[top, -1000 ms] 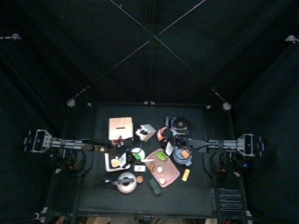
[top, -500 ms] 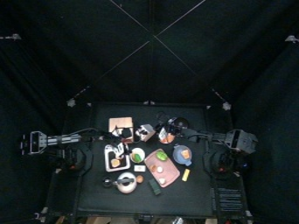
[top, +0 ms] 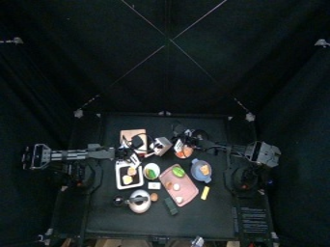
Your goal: Put pairing knife back in holder
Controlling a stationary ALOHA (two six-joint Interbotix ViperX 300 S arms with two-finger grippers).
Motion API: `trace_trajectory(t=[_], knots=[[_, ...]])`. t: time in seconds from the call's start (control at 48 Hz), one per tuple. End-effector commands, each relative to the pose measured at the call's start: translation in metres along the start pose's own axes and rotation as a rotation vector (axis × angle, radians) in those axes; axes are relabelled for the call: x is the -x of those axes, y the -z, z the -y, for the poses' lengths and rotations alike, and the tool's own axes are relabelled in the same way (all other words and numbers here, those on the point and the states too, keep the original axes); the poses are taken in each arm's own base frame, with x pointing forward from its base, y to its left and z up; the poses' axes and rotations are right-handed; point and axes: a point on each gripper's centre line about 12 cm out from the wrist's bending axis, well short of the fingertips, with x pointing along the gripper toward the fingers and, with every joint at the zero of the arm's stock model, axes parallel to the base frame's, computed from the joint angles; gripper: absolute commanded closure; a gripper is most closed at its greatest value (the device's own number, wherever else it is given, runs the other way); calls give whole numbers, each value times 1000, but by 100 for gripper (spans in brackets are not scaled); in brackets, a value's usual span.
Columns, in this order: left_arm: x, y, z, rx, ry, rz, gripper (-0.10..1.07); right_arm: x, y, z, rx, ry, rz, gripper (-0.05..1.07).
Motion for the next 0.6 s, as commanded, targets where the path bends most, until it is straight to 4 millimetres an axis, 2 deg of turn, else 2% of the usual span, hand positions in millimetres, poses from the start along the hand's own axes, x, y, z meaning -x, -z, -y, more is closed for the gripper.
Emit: trace_trajectory(t=[0.0,0.271,0.583], knots=[[5,-10,6,-3,8,36,65,4,-11,0,-2,-3,31,61],[-2,-21,14,-2,3,29,65,-5,-11,0,-4,-2,24,61],[-16,-19,12,-4,-31,-15,65,-7,-9,0,4,-1,18,61]])
